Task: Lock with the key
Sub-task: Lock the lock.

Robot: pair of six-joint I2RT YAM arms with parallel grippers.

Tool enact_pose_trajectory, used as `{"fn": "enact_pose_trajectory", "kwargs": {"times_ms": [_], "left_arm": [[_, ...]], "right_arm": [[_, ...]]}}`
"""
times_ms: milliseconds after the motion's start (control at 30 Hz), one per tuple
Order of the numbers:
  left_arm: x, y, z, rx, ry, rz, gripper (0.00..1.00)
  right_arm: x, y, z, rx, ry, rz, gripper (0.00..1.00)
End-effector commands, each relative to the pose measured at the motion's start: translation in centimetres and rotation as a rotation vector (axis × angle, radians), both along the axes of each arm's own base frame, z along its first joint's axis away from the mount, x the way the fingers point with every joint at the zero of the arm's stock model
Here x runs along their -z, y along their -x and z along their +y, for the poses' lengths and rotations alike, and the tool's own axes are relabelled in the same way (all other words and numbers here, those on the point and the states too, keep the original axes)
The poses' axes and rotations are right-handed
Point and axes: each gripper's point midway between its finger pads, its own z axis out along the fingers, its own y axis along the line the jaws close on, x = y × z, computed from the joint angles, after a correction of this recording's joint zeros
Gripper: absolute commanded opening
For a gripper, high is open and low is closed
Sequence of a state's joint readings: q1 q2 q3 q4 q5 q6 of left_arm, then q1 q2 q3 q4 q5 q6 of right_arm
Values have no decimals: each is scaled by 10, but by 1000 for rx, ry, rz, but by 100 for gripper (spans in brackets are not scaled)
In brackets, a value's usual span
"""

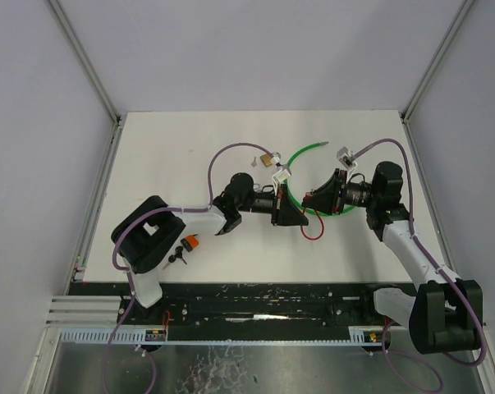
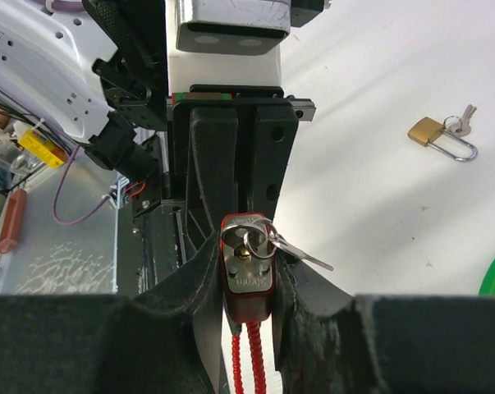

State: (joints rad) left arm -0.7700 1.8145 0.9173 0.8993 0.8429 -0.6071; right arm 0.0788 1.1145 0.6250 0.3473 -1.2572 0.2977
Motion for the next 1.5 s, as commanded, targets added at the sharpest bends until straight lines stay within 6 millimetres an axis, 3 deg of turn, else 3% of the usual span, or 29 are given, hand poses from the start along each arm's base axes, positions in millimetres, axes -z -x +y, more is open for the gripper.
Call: {"fn": "enact_pose_trajectory", "kwargs": {"times_ms": [0, 167, 500, 733, 1000, 1233, 1467], "left_arm": [[-58, -3, 5, -1, 204, -150, 0], [-61, -4, 6, -15, 215, -175, 0], [-63, -46, 7, -249, 148, -294, 0], [-81, -16, 11, -114, 272, -368, 0], [-53, -43, 13, -271, 136, -365, 0], [-31, -37, 7, -288, 77, -368, 0], [-26, -37, 5, -288, 55, -371, 0]], "right_arm": [[5, 9, 7, -35, 12, -58, 0], [9, 10, 12, -45, -3, -38, 0], [2, 18, 15, -85, -28, -49, 0], [7, 14, 13, -63, 1, -65, 0], [20, -3, 6, 11, 100, -119, 0], [5, -8, -10, 59, 138, -205, 35], [-12, -4, -24, 79, 119, -252, 75]]}}
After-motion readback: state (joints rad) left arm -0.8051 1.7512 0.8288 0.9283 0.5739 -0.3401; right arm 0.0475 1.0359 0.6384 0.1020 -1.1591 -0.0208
